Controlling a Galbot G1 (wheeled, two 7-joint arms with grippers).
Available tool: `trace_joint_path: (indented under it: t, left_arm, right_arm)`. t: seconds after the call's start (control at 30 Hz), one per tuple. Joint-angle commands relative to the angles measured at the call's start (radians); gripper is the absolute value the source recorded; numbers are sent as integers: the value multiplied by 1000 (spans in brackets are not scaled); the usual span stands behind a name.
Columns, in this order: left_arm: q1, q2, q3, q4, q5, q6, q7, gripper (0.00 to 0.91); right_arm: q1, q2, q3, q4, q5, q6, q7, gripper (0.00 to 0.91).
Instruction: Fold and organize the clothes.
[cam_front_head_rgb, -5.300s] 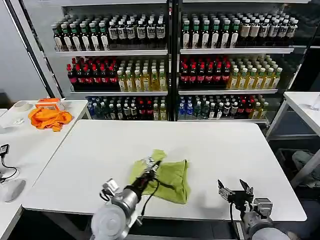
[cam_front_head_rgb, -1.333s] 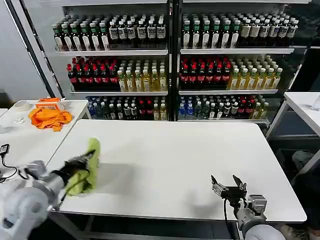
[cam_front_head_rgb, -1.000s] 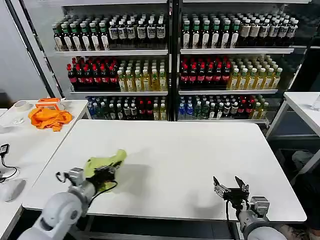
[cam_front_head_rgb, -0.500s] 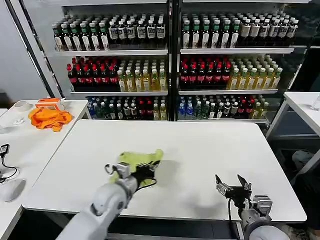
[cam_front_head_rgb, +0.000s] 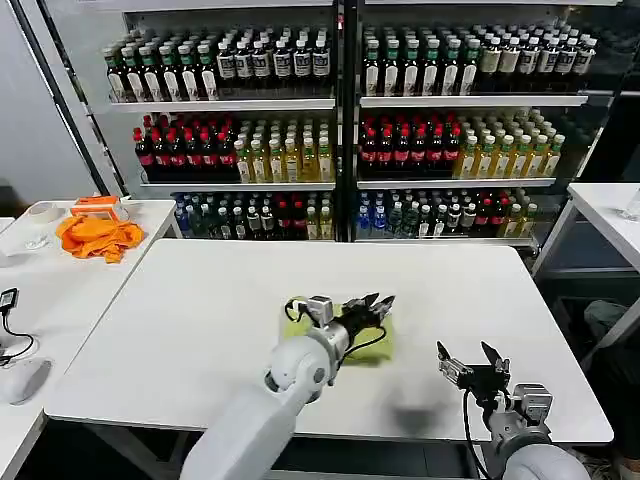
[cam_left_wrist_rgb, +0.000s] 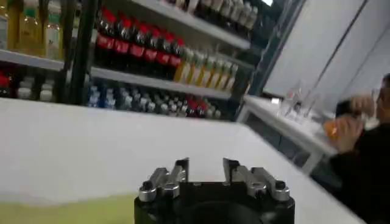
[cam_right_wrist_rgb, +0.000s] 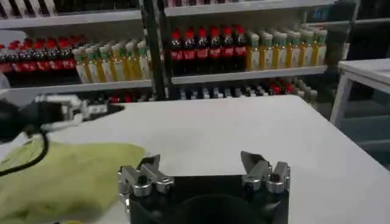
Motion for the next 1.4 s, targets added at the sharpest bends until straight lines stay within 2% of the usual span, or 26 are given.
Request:
trace_joint_path:
  t: [0.03,0.13,0.3,0.4,0.6,0.9,0.93,1.0,1.07,1.1,1.13,1.4]
  left_arm:
    - [14,-62,-103,-24,-101,-82,-120,907]
    - [85,50,-165,-126,-96,-78,-125,907]
    - [220,224,-271,-245,-23,-110,-123,907]
    - [294,268,-340,-292,2,-125,-119,907]
    - [448,282,-491,-368,11,-132,-115,907]
    - [576,275,-593,-405,63,-179,-102,907]
    - [581,274,-597,-409,63,-181,-102,907]
    - [592,272,-605,-422,61,-182,-102,907]
    - [599,270,-608,-430,60,-184,-102,907]
    - [602,269,-610,-435,61,-185,-102,907]
    - [606,268,-610,-436,61,-185,-102,907]
    - [626,258,-609,-448,61,-188,-103,907]
  right_arm:
    - [50,7,-12,-23,-11,17,-11,907]
    - [98,14,-52,-59,-6,20,-11,907]
    - [229,44,-181,-161,19,17,-3,907]
    - [297,76,-236,-250,30,13,12,907]
    - [392,135,-300,-354,36,-6,41,907]
    - [548,206,-396,-506,30,-35,93,907]
    - [556,209,-399,-516,30,-36,97,867]
    - [578,220,-405,-544,30,-42,115,645]
    - [590,228,-408,-562,29,-47,130,131]
    - [598,233,-408,-573,28,-49,140,60]
    - [601,234,-408,-579,28,-50,143,0]
    - [612,234,-393,-612,68,-68,164,0]
